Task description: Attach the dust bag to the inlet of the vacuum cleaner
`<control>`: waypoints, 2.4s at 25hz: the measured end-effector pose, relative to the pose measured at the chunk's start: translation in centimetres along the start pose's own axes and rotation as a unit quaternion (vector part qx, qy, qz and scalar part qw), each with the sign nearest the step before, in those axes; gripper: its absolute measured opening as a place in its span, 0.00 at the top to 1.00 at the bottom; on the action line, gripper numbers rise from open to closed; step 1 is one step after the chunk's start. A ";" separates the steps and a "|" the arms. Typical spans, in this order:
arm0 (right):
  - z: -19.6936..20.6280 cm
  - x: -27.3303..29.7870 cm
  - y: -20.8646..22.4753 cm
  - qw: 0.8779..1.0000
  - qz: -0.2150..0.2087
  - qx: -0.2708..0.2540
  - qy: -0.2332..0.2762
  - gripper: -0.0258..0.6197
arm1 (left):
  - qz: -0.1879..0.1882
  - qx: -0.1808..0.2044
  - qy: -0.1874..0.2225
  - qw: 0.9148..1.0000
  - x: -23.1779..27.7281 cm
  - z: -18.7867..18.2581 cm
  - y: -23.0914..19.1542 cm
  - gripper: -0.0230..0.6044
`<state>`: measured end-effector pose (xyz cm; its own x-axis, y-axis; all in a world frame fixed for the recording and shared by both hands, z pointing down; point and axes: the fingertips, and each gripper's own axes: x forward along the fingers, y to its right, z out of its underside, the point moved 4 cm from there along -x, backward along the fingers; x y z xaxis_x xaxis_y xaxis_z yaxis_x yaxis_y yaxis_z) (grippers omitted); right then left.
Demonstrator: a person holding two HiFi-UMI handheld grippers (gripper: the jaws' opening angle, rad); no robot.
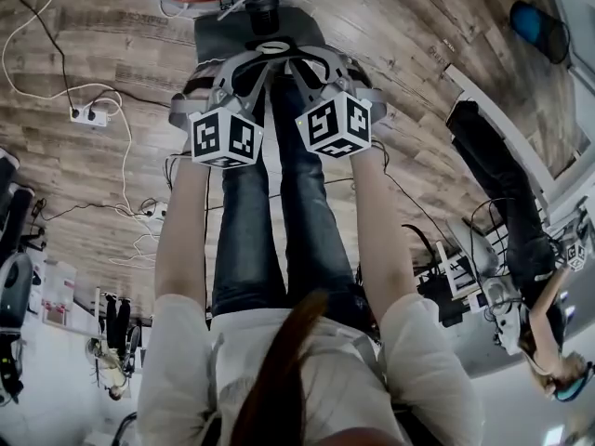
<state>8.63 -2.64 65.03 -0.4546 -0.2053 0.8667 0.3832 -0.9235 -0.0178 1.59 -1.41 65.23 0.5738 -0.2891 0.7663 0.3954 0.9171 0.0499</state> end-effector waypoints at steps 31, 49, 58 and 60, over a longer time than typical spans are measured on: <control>-0.8 4.8 4.8 0.999 -0.033 -0.039 -0.003 0.87 | -0.021 -0.034 -0.024 0.999 3.9 1.6 -4.8 0.89; -1.1 5.1 5.0 0.999 -0.032 -0.007 -0.014 0.85 | 0.013 -0.005 -0.043 0.999 4.1 1.5 -5.5 0.83; -1.2 5.1 5.0 0.999 -0.021 0.012 -0.022 0.85 | 0.013 -0.045 -0.040 0.998 4.1 1.6 -5.8 0.82; -1.2 5.1 5.0 0.999 -0.020 0.012 -0.022 0.85 | 0.011 -0.050 -0.039 0.998 4.1 1.5 -5.8 0.82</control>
<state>7.29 -8.73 68.78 -0.4341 -0.1536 0.8877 0.3855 -0.9223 0.0289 0.55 -7.50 69.06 0.5273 -0.2437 0.8140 0.4552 0.8899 -0.0285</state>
